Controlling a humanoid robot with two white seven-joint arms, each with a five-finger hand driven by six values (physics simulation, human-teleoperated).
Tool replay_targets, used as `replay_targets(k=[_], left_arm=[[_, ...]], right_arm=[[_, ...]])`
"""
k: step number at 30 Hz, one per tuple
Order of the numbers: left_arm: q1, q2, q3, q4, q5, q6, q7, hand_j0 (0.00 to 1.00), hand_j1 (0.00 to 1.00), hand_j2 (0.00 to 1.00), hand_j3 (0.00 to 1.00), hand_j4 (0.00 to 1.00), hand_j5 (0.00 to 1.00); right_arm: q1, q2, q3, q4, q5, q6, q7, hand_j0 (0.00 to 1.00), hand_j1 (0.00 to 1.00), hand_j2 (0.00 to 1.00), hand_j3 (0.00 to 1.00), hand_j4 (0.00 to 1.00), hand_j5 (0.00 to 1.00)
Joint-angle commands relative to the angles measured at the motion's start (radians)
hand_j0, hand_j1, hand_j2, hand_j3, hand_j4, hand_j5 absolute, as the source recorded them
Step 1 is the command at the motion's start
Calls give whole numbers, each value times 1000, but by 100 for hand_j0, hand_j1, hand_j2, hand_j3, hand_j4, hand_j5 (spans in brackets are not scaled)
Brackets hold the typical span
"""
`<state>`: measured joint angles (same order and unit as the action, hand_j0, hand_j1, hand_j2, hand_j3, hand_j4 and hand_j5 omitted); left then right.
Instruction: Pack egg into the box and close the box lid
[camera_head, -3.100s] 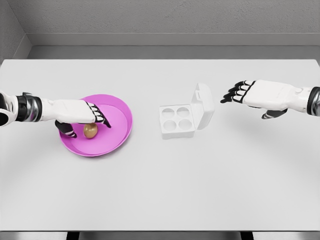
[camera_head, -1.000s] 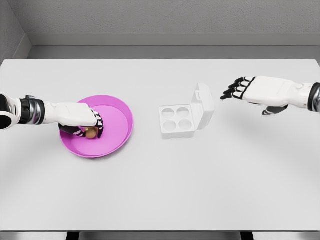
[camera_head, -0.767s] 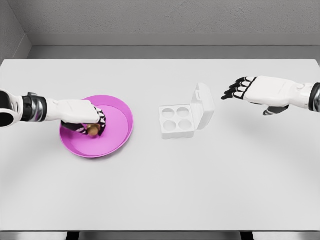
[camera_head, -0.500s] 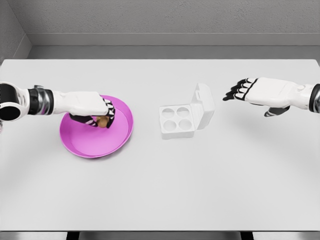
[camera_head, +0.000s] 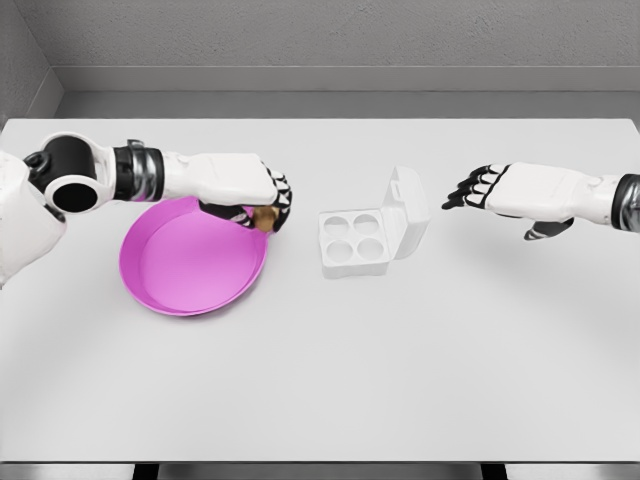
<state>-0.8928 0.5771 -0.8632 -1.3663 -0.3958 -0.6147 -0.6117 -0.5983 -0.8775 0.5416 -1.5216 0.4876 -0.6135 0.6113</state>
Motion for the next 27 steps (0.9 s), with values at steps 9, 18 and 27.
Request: replay_targets(k=[9, 18, 27], left_arm=[[-31, -129, 0, 1, 0, 4, 1, 39, 39, 39, 39, 39, 39], [-29, -212, -5, 62, -3, 4, 1, 39, 39, 39, 39, 39, 39], [-31, -260, -5, 144, -32, 4, 1, 39, 39, 39, 39, 39, 39]], right_arm=[[-2, -3, 0, 0, -4, 3, 0, 100, 100, 100, 100, 100, 100], [0, -5, 1, 9, -4, 3, 0, 100, 100, 100, 100, 100, 100], [0, -6, 0, 9, -4, 3, 0, 100, 100, 100, 100, 100, 100]])
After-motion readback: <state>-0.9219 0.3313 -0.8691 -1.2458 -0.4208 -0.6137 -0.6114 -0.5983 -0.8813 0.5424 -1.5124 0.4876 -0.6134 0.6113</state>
